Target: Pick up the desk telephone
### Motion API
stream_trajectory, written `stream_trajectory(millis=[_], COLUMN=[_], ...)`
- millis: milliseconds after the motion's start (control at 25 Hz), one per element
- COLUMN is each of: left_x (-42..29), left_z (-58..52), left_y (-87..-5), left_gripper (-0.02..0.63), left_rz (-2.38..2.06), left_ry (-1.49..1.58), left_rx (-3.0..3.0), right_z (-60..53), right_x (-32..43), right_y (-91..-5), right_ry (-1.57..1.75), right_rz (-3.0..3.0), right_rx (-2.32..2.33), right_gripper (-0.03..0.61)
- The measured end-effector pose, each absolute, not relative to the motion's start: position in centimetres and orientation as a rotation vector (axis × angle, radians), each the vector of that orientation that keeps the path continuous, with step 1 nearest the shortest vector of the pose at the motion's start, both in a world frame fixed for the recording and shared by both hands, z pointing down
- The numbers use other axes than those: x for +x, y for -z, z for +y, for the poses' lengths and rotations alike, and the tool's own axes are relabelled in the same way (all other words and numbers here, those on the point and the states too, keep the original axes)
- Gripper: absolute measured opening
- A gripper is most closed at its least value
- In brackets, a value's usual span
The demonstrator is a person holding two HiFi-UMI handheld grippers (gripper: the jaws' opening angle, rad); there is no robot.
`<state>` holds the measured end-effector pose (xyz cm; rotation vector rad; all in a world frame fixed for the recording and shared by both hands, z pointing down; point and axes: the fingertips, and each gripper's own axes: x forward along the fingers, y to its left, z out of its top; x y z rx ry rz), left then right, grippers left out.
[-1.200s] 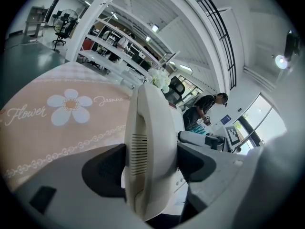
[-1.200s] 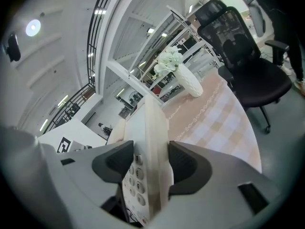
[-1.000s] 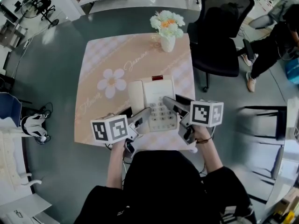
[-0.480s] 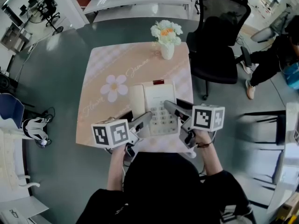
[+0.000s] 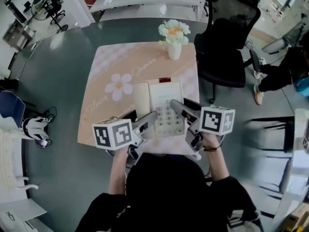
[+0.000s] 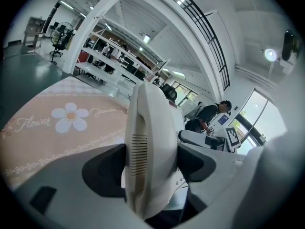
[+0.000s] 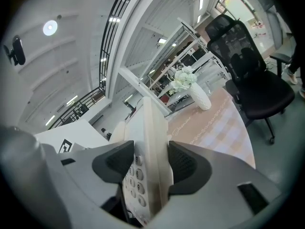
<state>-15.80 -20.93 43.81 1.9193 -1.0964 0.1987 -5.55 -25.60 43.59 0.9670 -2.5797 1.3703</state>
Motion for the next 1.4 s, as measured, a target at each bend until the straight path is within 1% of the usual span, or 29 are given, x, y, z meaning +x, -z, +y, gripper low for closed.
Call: stream_trajectory(millis=[400, 1400], left_x=[-16.1, -16.3], left_z=[-20.7, -20.9], left_y=[-43.2, -43.1], left_gripper=[0.325, 0.325], left_rz=[-1.126, -1.130], left_ry=[-0.208, -0.203], left_rx=[1.929, 1.932], right_z=[-25.5, -25.6], right_x=[-6.1, -5.9], right_y=[-42.3, -42.4], right_ry=[-1.358, -1.353], right_rz=[-2.658, -2.631], right_rx=[0.918, 0.959], right_gripper=[0.216, 0.216])
